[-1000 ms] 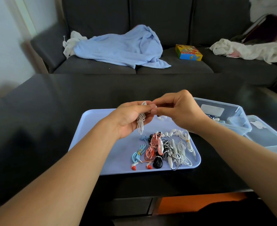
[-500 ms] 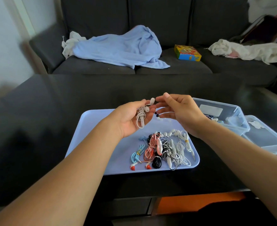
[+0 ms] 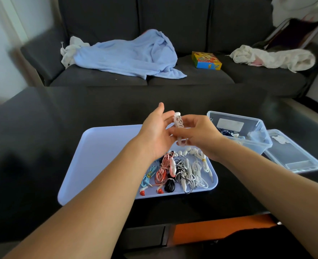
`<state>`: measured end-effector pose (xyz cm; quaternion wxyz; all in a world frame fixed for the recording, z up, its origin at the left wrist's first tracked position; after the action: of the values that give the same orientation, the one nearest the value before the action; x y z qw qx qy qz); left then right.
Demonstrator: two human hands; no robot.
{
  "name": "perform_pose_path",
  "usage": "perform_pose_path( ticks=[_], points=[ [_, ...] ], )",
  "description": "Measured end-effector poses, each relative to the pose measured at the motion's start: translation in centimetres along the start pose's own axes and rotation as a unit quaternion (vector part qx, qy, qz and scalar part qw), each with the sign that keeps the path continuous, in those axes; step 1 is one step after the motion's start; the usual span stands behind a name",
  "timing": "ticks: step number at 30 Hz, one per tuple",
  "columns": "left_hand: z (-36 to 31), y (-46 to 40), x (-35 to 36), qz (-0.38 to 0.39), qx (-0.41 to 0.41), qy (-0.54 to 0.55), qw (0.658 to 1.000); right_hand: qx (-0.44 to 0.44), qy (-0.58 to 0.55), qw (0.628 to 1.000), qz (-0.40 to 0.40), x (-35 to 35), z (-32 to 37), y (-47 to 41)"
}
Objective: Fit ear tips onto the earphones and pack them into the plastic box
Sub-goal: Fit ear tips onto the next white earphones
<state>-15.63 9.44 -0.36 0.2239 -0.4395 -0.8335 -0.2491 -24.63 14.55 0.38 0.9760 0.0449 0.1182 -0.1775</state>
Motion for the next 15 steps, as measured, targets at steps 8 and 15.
perform_pose_path(
  ticks=[8,15],
  points=[
    [0.1,-1.2,0.6,-0.021,0.023,-0.159,0.987,-0.02,0.019,0.984,-0.177,-9.6,0.7,1.7],
    [0.2,-1.4,-0.1,-0.025,0.01,-0.269,0.963,0.037,0.296,0.919,-0.259,-18.2,-1.5,4.7]
  ],
)
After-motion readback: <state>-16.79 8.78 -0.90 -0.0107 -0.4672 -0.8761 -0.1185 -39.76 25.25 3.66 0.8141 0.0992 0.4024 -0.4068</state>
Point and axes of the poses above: each hand's wrist, its own y-axis away from the middle knuckle, its own x-axis out of the palm, z = x × y, the point moved 9 cm from there along -y, towards the middle knuckle, and after that the axes turned 9 degrees about z, right-handed, at the moved point
